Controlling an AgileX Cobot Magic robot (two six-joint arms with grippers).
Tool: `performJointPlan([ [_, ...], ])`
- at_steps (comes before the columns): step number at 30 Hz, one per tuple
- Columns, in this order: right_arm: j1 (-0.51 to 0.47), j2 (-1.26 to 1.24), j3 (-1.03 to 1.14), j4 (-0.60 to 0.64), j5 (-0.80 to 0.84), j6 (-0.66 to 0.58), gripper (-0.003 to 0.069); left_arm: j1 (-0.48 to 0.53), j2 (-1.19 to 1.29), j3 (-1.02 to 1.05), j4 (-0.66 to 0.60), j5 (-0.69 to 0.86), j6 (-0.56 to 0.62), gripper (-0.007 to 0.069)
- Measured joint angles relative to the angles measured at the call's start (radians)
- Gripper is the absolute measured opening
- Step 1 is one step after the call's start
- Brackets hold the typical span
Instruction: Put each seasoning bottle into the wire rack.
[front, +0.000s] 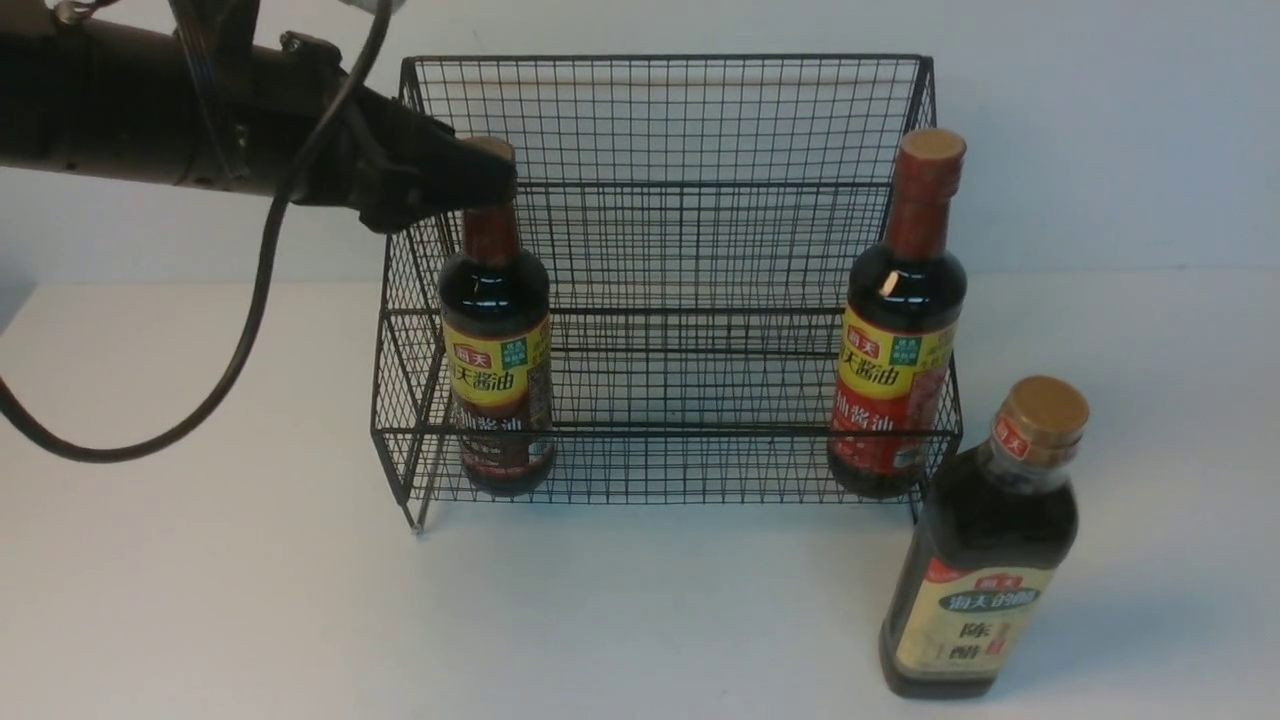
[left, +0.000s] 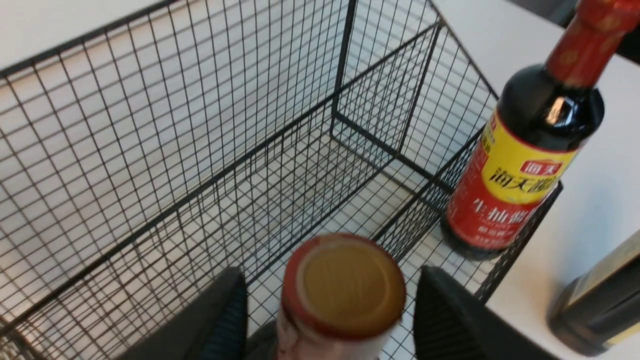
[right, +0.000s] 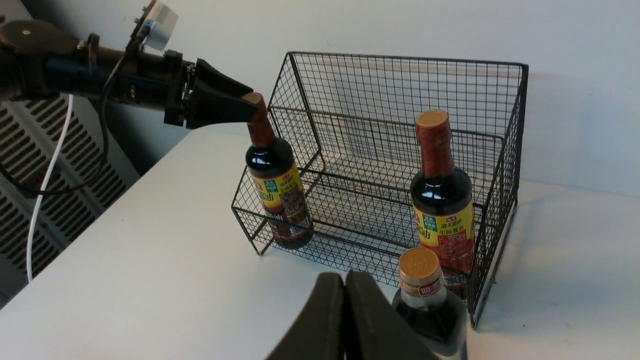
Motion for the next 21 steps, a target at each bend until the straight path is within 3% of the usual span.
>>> performJointPlan([
  [6,0.0,-0.087,-0.002,-0.004,0.0,0.0,-0.0015,0.0,-0.072,0.0,0.014,0.0,-0.011,0.0542],
  [13,0.0,-0.246,0.163,-0.043,-0.043,-0.09,-0.0015,0.0,-0.238,0.0,0.112,0.034,-0.132,0.0511],
  [21,0.0,-0.395,0.796,0.005,-0.739,-0.319,-0.0015,0.0,-0.32,-0.001,0.155,0.119,-0.208,0.0324],
])
